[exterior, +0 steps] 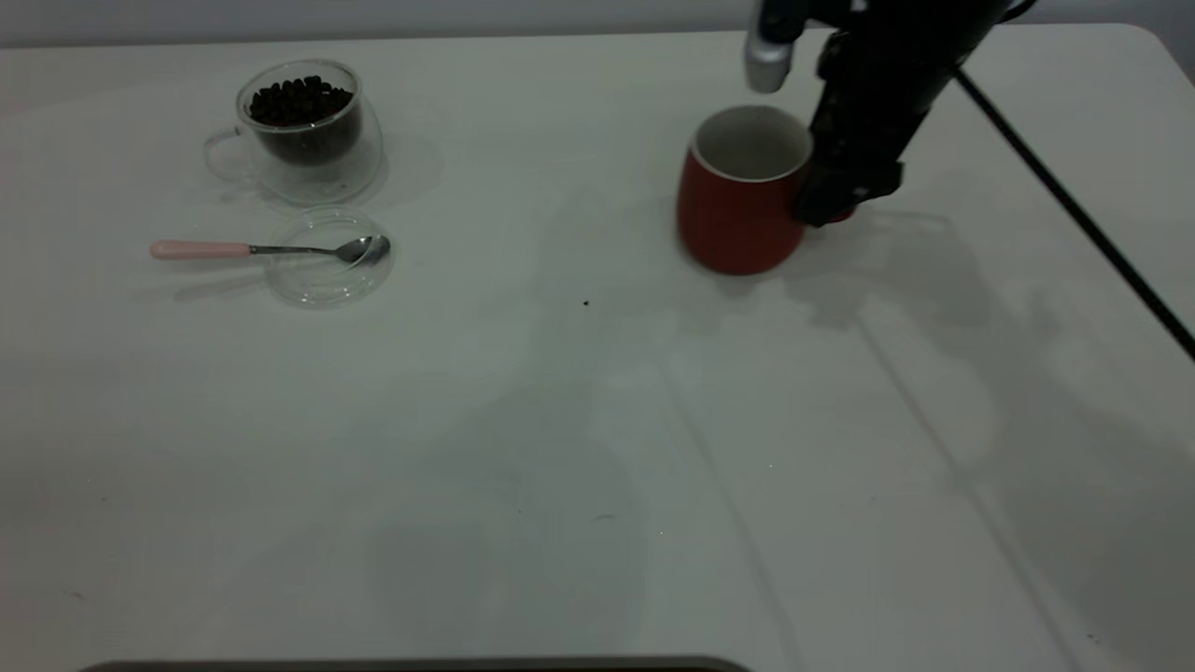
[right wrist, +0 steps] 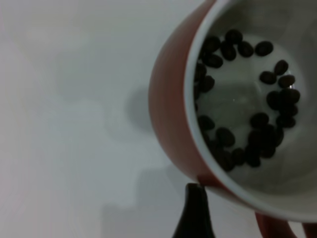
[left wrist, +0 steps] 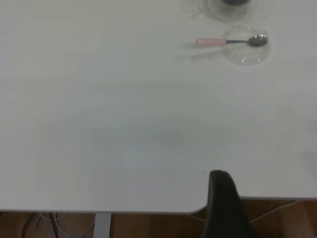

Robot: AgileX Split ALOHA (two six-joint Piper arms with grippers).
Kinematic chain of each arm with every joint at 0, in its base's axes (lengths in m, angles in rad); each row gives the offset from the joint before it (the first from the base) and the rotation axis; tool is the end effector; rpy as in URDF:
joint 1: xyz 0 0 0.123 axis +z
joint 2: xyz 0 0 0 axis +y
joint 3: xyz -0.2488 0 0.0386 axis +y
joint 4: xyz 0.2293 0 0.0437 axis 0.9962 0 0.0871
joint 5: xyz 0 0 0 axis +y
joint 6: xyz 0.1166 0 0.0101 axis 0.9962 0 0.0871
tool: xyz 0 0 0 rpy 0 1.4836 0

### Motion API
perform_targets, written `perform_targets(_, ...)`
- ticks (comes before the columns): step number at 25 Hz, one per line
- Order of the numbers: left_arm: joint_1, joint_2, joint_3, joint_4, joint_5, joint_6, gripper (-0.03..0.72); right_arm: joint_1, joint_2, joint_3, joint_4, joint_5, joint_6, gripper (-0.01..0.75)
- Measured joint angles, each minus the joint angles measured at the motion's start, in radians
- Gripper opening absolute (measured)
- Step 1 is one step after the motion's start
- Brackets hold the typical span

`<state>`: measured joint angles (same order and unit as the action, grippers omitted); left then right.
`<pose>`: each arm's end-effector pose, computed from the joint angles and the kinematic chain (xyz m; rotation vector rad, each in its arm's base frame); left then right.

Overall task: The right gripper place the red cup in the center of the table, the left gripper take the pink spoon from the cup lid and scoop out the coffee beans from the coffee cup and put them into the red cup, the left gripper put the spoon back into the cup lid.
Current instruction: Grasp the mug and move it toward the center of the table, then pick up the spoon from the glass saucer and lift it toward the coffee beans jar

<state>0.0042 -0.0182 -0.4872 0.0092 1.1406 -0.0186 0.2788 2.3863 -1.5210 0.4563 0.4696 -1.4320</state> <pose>0.0299 0.0011 0.2453 -0.0251 2.1186 0.0026 0.4074 0.1409 0.0121 -1.6901 2.1433 0.0738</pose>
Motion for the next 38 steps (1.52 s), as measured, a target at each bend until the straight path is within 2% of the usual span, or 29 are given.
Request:
perform_targets(7,0.0,0.0,0.0,0.0,0.0,0.0,0.503,0.116,0.014,0.0,0.098,-0.058,0.001,0.648)
perform_targets(15,0.0,0.0,0.0,0.0,0.0,0.0,0.503,0.246,0.047,0.0,0.332,-0.218,-0.005,0.635)
perform_targets(18,0.0,0.0,0.0,0.0,0.0,0.0,0.503,0.275,0.046,0.0,0.384,-0.249,-0.028,0.631)
perform_targets(21,0.0,0.0,0.0,0.0,0.0,0.0,0.503,0.278,0.013,0.0,0.391,-0.222,-0.023,0.628)
perform_targets(24,0.0,0.0,0.0,0.0,0.0,0.0,0.503,0.252,-0.075,0.0,0.353,-0.121,0.065,0.624)
perform_targets(27,0.0,0.0,0.0,0.0,0.0,0.0,0.503,0.203,-0.2,0.0,0.231,0.056,0.271,0.621)
perform_targets(33,0.0,0.0,0.0,0.0,0.0,-0.004,0.503,0.103,-0.438,0.0,-0.064,0.528,0.715,0.613)
perform_targets(35,0.0,0.0,0.0,0.0,0.0,-0.004,0.503,0.089,-0.515,0.009,-0.131,0.639,0.81,0.613)
perform_targets(38,0.0,0.0,0.0,0.0,0.0,-0.004,0.503,0.084,-0.649,0.061,-0.198,0.723,0.93,0.609)
